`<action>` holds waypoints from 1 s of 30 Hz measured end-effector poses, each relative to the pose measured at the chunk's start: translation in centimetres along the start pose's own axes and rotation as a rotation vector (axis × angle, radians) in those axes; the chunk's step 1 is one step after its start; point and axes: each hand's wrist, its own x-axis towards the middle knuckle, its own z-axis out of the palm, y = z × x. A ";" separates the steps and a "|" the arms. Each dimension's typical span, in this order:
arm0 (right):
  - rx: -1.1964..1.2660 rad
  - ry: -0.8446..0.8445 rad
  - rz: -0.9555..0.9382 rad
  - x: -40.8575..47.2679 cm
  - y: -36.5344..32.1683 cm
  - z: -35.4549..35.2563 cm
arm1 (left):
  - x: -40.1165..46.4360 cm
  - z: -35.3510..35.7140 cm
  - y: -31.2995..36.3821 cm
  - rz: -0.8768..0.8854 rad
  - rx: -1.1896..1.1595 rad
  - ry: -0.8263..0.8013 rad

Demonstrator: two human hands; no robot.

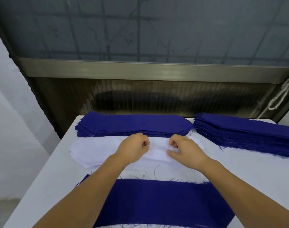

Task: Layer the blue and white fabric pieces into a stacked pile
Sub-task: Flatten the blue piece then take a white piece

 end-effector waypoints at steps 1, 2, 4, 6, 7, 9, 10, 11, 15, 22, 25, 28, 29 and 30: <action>0.001 0.020 0.024 0.0 0.2 0.0 | -0.3 -0.2 -0.5 -0.003 0.020 0.016; 0.000 0.042 0.052 0.0 0.6 -0.2 | -0.7 -0.5 -1.1 -0.011 0.048 0.037; -0.008 0.071 0.084 -0.3 1.6 -0.5 | -1.8 -1.4 -2.8 -0.041 0.105 0.079; 0.019 0.080 0.062 -0.9 2.5 -0.9 | -3.1 -2.7 -4.8 -0.088 0.145 0.114; 0.038 0.076 0.034 -1.3 2.7 -1.1 | -3.7 -3.4 -5.8 -0.114 0.165 0.128; 0.058 0.064 -0.025 -2.2 2.8 -1.4 | -5.1 -4.7 -7.5 -0.169 0.194 0.147; 0.061 0.059 -0.044 -2.7 2.7 -1.6 | -5.8 -5.2 -8.1 -0.186 0.204 0.154; 0.065 0.058 -0.054 -3.3 2.5 -1.8 | -6.5 -5.8 -8.4 -0.190 0.215 0.157; 0.084 0.028 -0.082 -7.0 2.0 -2.9 | -10.1 -7.2 -8.0 -0.090 0.238 0.060; 0.494 -0.450 0.131 -13.1 2.9 -5.8 | -14.9 -8.7 -5.5 -0.106 -0.168 -0.405; 0.476 -0.400 0.158 -13.0 2.6 -5.9 | -14.3 -8.2 -4.7 -0.123 -0.193 -0.381; 0.390 -0.161 0.194 -12.5 2.6 -5.8 | -13.4 -8.1 -4.1 -0.131 -0.121 -0.139; 0.369 -0.066 0.187 -12.4 2.6 -5.9 | -13.3 -8.2 -3.8 -0.125 -0.110 -0.048; 0.346 0.023 0.166 -12.5 2.6 -6.1 | -13.3 -8.3 -3.6 -0.107 -0.111 0.033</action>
